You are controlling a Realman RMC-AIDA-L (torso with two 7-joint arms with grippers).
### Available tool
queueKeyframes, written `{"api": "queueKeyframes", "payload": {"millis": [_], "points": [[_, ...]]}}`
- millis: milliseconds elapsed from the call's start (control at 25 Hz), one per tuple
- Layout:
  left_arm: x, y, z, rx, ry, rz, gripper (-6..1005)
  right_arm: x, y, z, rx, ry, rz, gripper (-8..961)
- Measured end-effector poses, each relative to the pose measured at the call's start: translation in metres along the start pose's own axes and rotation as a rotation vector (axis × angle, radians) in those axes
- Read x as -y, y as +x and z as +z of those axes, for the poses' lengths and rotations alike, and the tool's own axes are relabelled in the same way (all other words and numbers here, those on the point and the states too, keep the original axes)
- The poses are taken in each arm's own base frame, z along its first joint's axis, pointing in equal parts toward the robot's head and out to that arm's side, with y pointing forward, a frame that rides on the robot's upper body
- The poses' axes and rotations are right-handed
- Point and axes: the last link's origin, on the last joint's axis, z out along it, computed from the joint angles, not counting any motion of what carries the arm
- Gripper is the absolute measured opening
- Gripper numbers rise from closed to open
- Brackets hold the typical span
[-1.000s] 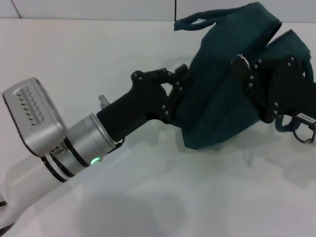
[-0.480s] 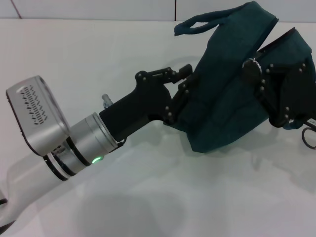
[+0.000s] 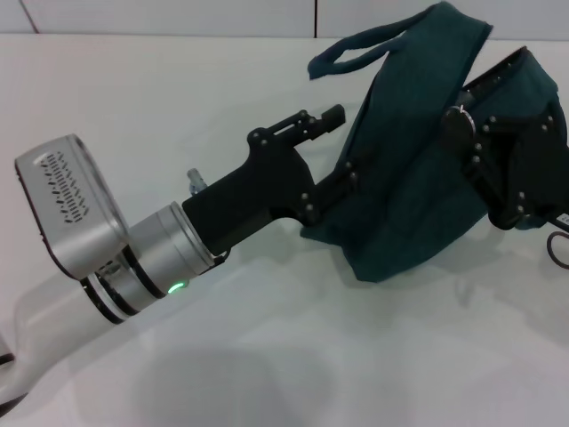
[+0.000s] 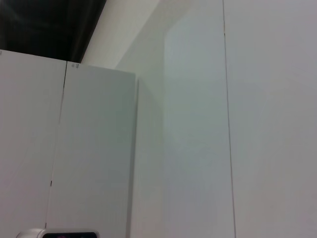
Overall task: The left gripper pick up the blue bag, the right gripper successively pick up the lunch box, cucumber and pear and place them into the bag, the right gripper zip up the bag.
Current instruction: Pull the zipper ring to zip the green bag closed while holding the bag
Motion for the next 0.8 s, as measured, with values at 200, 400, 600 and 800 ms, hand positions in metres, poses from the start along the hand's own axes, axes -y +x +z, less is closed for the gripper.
{"api": "queueKeyframes", "payload": {"millis": [200, 400, 600, 800], "points": [[0.0013, 0.0002, 0.0071, 0.02, -0.034, -0.012, 497, 0.0, 0.0001, -0.0005, -0.001, 0.001, 0.005, 7], [0.0032, 0.0003, 0.0109, 0.035, -0.056, -0.007, 502, -0.0005, 0.0, -0.0013, 0.0, 0.001, 0.013, 10], [0.0034, 0.0004, 0.0113, 0.033, -0.052, 0.001, 432, -0.0018, 0.001, -0.0038, -0.003, 0.007, 0.017, 12], [0.0019, -0.0004, 0.0107, 0.032, -0.052, 0.051, 361, -0.0029, 0.0019, -0.004, -0.01, -0.003, 0.045, 15]]}}
